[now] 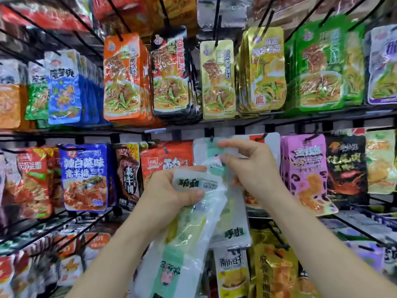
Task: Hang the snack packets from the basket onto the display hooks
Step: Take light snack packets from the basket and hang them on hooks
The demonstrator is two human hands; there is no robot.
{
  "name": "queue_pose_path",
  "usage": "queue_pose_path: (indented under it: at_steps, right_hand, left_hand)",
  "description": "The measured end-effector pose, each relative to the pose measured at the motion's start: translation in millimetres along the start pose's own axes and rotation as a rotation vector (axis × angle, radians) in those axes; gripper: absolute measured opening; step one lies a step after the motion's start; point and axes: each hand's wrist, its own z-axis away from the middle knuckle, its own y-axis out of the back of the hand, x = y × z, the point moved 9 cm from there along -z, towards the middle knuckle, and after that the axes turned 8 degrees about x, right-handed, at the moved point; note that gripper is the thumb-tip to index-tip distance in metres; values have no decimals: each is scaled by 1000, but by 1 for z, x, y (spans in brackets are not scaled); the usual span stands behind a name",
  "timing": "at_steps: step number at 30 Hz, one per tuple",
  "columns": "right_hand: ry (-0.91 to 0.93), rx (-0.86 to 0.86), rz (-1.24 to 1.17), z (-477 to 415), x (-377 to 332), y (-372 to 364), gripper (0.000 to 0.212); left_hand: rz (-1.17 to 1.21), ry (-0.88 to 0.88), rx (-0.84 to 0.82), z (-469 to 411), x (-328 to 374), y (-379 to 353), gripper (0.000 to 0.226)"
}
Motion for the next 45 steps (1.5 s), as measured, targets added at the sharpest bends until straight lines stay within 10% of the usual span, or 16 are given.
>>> queue_pose_path:
  at_steps: [22,30,45]
  right_hand:
    - [14,6,107,-13,-1,-6,28]
    - [199,-123,693,-19,-3,-6,53]
    - [364,-45,1029,-20,13,-15,64]
  left_hand:
    - [66,-59,-66,1,7,-3,60]
    - [-141,-30,-97,0,-4,-12,78]
    - [-292,44,-24,-15,-14,-16,98]
